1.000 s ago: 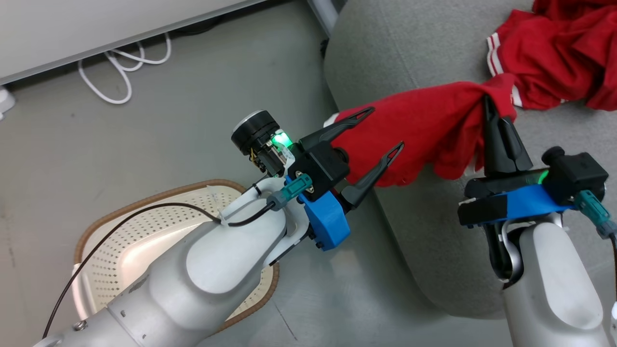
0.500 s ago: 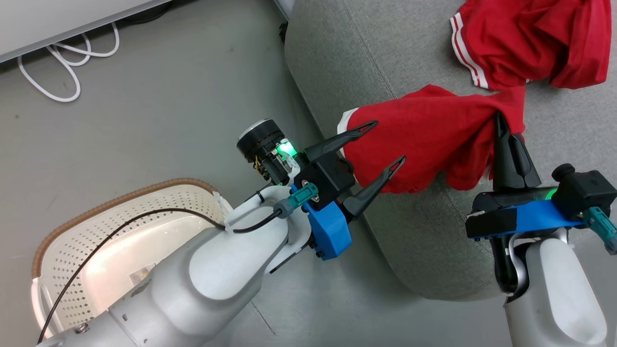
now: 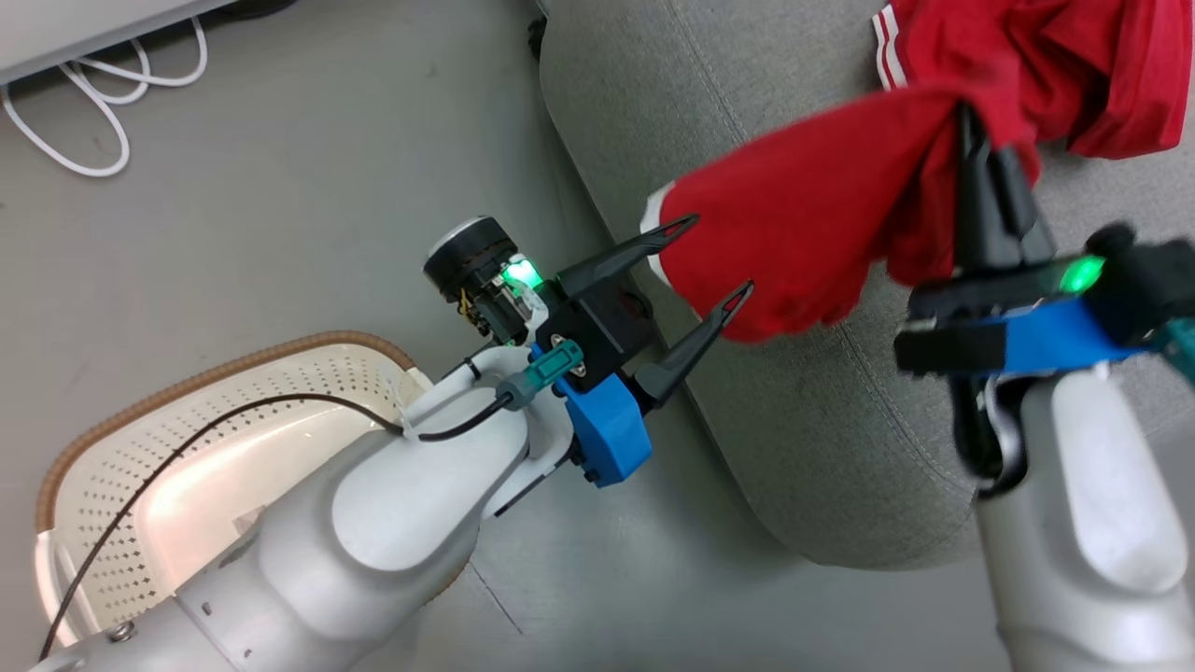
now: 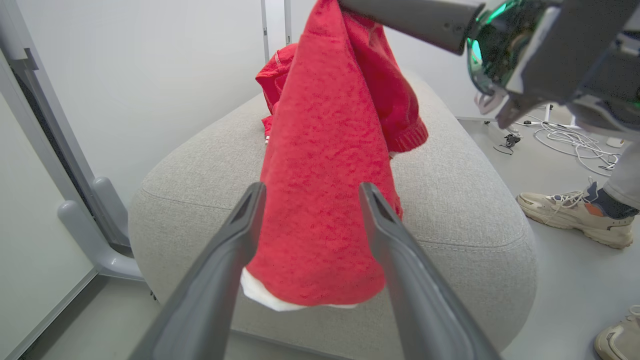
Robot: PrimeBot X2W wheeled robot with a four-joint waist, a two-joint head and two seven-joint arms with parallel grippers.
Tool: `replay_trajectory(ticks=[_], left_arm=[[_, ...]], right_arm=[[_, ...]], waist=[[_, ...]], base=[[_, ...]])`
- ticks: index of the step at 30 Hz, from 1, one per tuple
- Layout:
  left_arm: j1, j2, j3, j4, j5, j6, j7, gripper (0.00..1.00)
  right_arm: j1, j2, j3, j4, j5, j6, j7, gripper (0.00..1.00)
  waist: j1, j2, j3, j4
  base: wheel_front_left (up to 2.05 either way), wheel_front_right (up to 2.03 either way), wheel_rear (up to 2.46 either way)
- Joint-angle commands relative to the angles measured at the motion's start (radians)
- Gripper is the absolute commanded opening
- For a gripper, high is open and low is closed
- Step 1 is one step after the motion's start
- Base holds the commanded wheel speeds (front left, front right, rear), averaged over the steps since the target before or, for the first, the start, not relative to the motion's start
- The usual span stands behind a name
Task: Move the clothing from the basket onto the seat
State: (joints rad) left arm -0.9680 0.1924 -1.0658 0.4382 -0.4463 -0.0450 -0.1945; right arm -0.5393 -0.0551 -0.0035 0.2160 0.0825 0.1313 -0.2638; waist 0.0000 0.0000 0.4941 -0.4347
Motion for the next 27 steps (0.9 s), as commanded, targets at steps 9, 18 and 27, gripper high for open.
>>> replay_trajectory(ticks=[9, 18, 27], left_arm=[[-0.055, 0.057, 0.013, -0.064, 0.017, 0.024, 0.045, 1.0], [-0.127, 0.126, 0.027, -0.15, 0.047, 0.042, 0.097, 1.0], [-0.171, 0.16, 0.024, -0.22, 0.07, 0.05, 0.132, 1.0]], right_arm=[[-0.262, -0.116, -0.124, -0.107, 0.015, -0.001, -0.001, 0.0], [-0.445, -0.274, -0.395, -0.114, 0.061, -0.001, -0.001, 0.0], [-0.476, -0.35, -0.527, 0.088, 0.023, -0.001, -0.001, 0.0]], waist=[[0.0, 0.0, 0.13, -0.004], [0.0, 0.0, 0.299, -0.006], [0.0, 0.0, 0.405, 0.005]], base=[[0.0, 0.0, 0.0], [0.0, 0.0, 0.0], [0.0, 0.0, 0.0]])
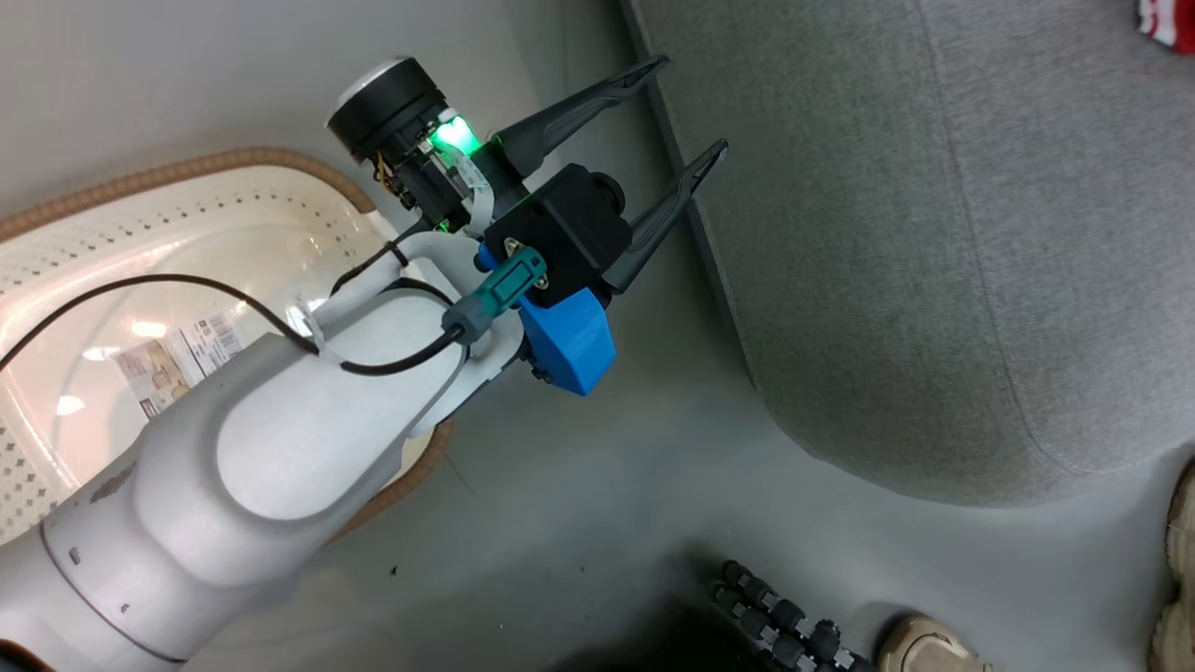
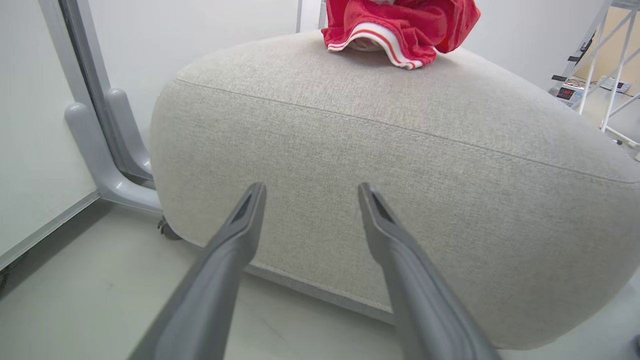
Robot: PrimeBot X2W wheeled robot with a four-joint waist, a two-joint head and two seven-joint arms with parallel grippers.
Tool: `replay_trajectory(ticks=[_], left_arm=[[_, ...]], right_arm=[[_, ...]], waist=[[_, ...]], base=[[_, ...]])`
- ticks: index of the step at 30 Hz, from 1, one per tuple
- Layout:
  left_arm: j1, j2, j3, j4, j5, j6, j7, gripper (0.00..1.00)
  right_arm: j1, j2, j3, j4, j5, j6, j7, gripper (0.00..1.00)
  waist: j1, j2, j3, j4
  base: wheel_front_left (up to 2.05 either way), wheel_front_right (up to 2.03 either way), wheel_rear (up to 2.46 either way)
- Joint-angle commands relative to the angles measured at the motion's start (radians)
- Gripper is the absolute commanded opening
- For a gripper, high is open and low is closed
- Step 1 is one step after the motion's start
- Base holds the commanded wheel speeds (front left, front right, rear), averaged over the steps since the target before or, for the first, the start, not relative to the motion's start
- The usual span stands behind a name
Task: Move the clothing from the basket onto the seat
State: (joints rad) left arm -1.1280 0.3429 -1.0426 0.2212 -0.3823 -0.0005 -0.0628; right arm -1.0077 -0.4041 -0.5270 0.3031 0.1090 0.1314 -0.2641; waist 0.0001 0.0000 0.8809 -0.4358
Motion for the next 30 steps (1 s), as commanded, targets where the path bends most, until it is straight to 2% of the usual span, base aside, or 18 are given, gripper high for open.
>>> replay_trajectory(ticks=[1, 13, 19, 20, 21, 22, 30], left_arm=[[-0.014, 0.011, 0.001, -0.008, 0.006, 0.006, 0.002, 1.0], [-0.018, 0.027, -0.004, -0.034, 0.005, 0.02, 0.006, 1.0], [-0.016, 0.035, -0.004, -0.033, -0.002, 0.026, 0.002, 1.0], [-0.014, 0.036, -0.004, -0.032, -0.002, 0.027, 0.0, 1.0], [-0.013, 0.035, -0.004, -0.031, -0.003, 0.027, -0.002, 1.0], [-0.01, 0.033, -0.005, -0.029, -0.005, 0.028, -0.003, 1.0], [0.013, 0.005, -0.007, -0.004, -0.021, 0.034, -0.048, 1.0]], right_arm=[[-0.007, -0.001, -0.006, 0.026, -0.006, -0.001, 0.0, 0.0], [0.04, 0.075, 0.011, 0.223, -0.054, -0.001, 0.0, 0.0], [0.059, 0.097, -0.005, 0.249, -0.061, -0.001, 0.0, 0.0], [0.065, 0.1, -0.009, 0.243, -0.059, -0.001, 0.0, 0.24], [0.071, 0.103, -0.011, 0.236, -0.058, -0.001, 0.0, 0.69], [0.079, 0.104, -0.012, 0.23, -0.055, -0.001, 0.0, 1.0], [0.186, 0.12, -0.036, 0.14, -0.03, -0.001, 0.0, 1.0]], waist=[[-0.0001, 0.0, 0.025, 0.008], [-0.0001, 0.0, 0.056, 0.024], [-0.0001, 0.0, 0.049, 0.025], [-0.0001, 0.0, 0.045, 0.024], [-0.0001, 0.0, 0.041, 0.023], [-0.0001, 0.0, 0.036, 0.023], [-0.0001, 0.0, -0.029, 0.035]], base=[[0.0, 0.0, 0.0], [0.0, 0.0, 0.0], [0.0, 0.0, 0.0], [0.0, 0.0, 0.0], [0.0, 0.0, 0.0], [0.0, 0.0, 0.0], [0.0, 0.0, 0.0]])
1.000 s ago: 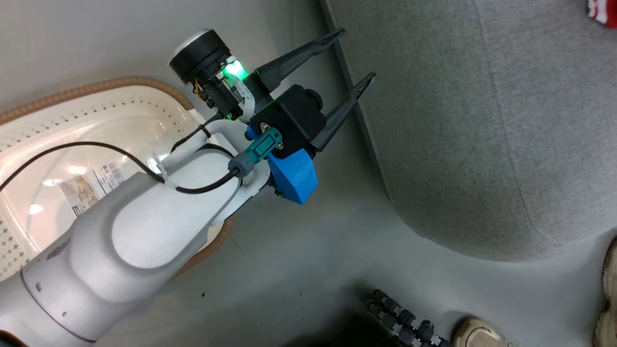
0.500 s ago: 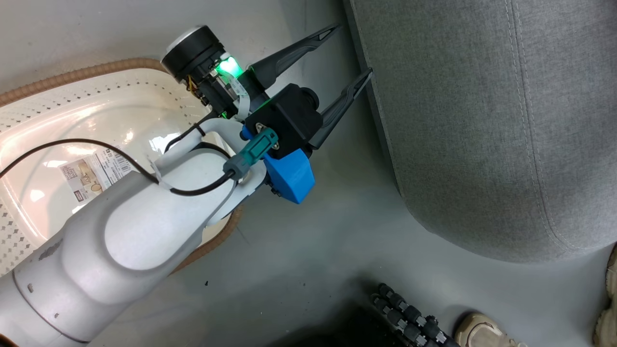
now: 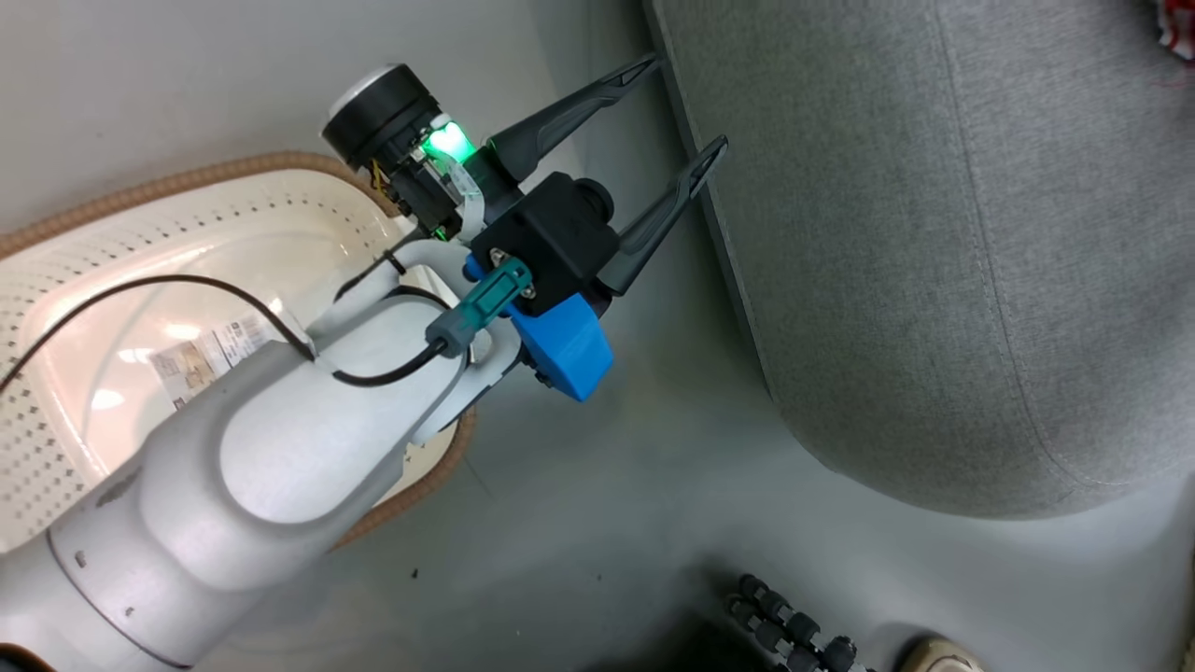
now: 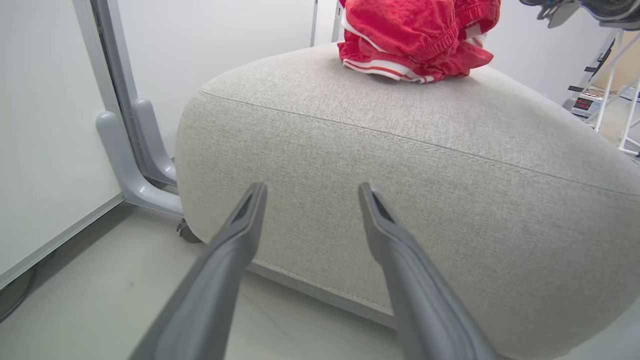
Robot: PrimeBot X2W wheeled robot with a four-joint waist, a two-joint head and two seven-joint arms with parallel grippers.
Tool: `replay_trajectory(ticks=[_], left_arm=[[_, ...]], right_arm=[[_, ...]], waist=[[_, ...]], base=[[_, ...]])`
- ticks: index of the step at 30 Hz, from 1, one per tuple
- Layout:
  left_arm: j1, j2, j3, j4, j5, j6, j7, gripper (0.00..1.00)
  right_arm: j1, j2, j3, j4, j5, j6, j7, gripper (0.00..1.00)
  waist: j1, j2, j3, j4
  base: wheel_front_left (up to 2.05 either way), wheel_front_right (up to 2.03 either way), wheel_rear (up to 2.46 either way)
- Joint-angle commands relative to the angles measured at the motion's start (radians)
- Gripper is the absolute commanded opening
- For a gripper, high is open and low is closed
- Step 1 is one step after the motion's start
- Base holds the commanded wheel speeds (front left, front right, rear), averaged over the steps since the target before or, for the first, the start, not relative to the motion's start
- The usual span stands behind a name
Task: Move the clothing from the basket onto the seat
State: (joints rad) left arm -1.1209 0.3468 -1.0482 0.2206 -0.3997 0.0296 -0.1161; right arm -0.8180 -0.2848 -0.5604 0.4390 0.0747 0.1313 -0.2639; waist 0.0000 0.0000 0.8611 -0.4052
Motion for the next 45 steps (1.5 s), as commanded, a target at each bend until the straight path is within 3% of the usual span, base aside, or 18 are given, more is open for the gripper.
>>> replay_trajectory(ticks=[1, 7, 13, 20, 25, 34, 45], left_arm=[[0.013, -0.002, -0.001, 0.003, -0.005, 0.005, -0.006, 1.0], [0.058, -0.026, 0.015, 0.048, -0.035, 0.021, -0.076, 1.0], [0.125, -0.044, 0.067, 0.085, -0.076, 0.053, -0.136, 1.0], [0.238, -0.046, 0.211, 0.066, -0.098, 0.102, -0.149, 1.0], [0.34, -0.051, 0.346, 0.035, -0.078, 0.113, -0.149, 1.0], [0.546, -0.087, 0.594, 0.005, -0.016, 0.099, -0.149, 1.0], [0.787, -0.161, 0.811, -0.013, 0.081, 0.034, -0.149, 1.0]], right_arm=[[0.019, 0.005, -0.004, -0.009, 0.005, -0.001, 0.0, 1.0], [0.116, 0.008, 0.002, -0.112, 0.007, -0.001, 0.0, 1.0], [0.187, 0.002, 0.09, -0.232, -0.005, -0.001, 0.0, 1.0], [0.254, 0.026, 0.246, -0.319, -0.026, -0.001, 0.0, 1.0], [0.282, 0.039, 0.357, -0.331, -0.031, -0.001, -0.001, 1.0], [0.361, 0.075, 0.499, -0.336, -0.023, -0.001, 0.0, 1.0], [0.537, 0.139, 0.548, -0.293, 0.006, -0.001, -0.001, 1.0]], waist=[[0.0, 0.0, -0.025, 0.007], [0.0, 0.0, -0.132, 0.034], [0.0, 0.0, -0.265, 0.093], [0.0, 0.0, -0.396, 0.181], [0.0, 0.0, -0.468, 0.247], [0.0, 0.0, -0.58, 0.349], [0.0, 0.0, -0.683, 0.417]], base=[[0.0, 0.0, 0.0], [0.0, 0.0, 0.0], [0.0, 0.0, 0.0], [0.0, 0.0, 0.0], [0.0, 0.0, 0.0], [0.0, 0.0, 0.0], [0.0, 0.0, 0.0]])
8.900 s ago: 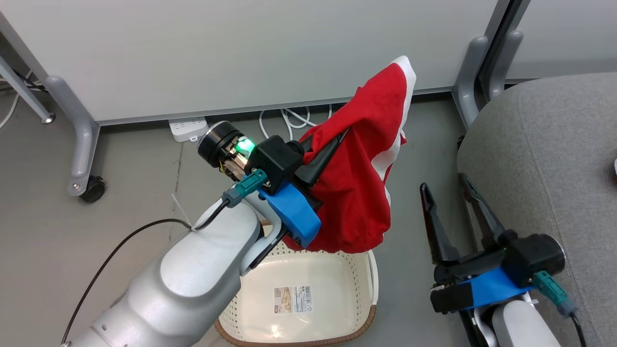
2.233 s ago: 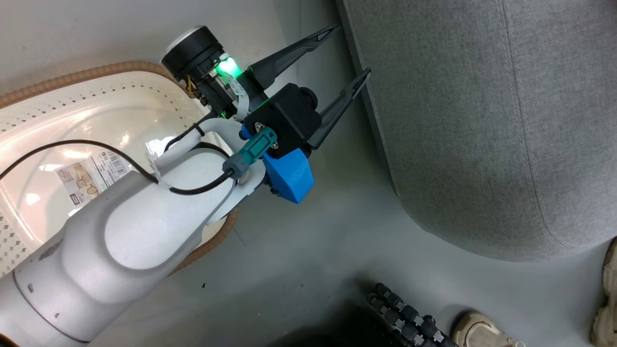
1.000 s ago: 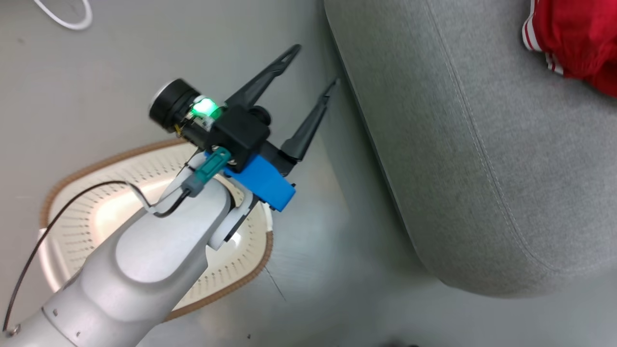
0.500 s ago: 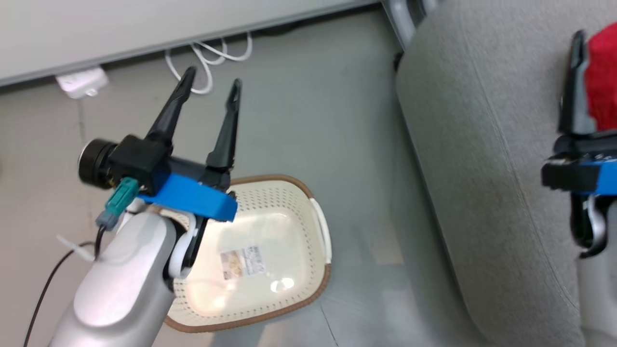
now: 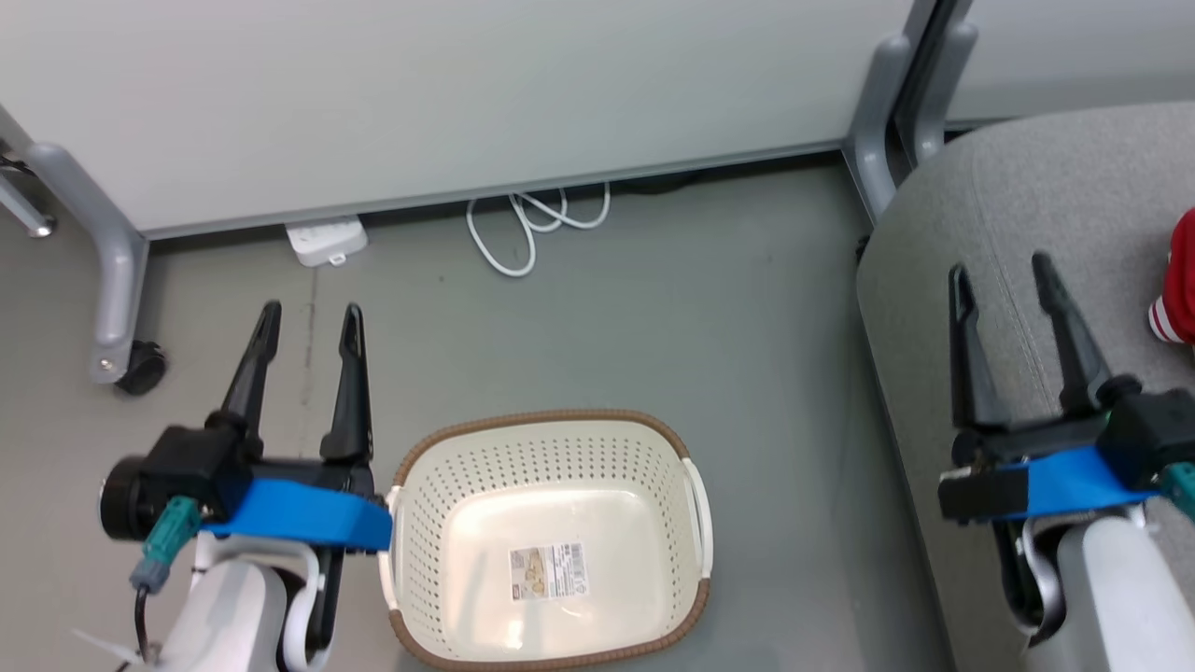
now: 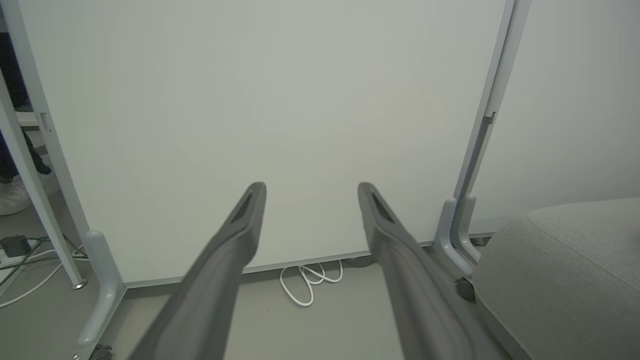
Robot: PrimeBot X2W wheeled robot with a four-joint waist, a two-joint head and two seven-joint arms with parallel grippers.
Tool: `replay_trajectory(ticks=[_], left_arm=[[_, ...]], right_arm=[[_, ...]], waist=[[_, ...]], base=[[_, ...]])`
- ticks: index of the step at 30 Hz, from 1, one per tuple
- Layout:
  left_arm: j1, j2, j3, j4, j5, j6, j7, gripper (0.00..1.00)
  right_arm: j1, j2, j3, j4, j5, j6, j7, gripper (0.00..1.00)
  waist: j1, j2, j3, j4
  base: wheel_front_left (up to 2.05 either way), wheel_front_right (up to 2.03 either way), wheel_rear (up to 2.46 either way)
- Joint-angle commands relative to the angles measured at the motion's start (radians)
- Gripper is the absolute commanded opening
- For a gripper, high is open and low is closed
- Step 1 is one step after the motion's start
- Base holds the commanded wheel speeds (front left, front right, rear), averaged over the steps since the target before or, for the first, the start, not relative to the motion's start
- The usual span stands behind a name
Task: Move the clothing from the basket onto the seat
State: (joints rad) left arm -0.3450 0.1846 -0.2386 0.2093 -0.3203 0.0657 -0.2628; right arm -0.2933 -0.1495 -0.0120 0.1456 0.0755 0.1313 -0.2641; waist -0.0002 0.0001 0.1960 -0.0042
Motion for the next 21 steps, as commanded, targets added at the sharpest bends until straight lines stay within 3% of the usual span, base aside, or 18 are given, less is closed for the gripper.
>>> replay_trajectory(ticks=[1, 11, 21], left_arm=[[0.027, -0.007, 0.015, -0.002, 0.011, -0.009, -0.003, 1.0], [0.146, -0.09, 0.124, 0.026, 0.089, -0.086, -0.003, 1.0], [0.222, -0.124, 0.183, 0.046, 0.124, -0.138, -0.003, 1.0]], right_arm=[[0.026, 0.008, 0.002, 0.007, 0.007, -0.001, 0.0, 1.0], [0.147, 0.056, 0.025, 0.066, 0.026, -0.001, 0.0, 1.0], [0.228, 0.085, 0.023, 0.105, 0.042, -0.001, 0.0, 1.0]], waist=[[0.0002, -0.0001, -0.026, 0.02], [0.0002, -0.0001, -0.1, 0.04], [0.0002, -0.0001, -0.16, 0.048]], base=[[0.0, 0.0, 0.0], [0.0, 0.0, 0.0], [0.0, 0.0, 0.0]])
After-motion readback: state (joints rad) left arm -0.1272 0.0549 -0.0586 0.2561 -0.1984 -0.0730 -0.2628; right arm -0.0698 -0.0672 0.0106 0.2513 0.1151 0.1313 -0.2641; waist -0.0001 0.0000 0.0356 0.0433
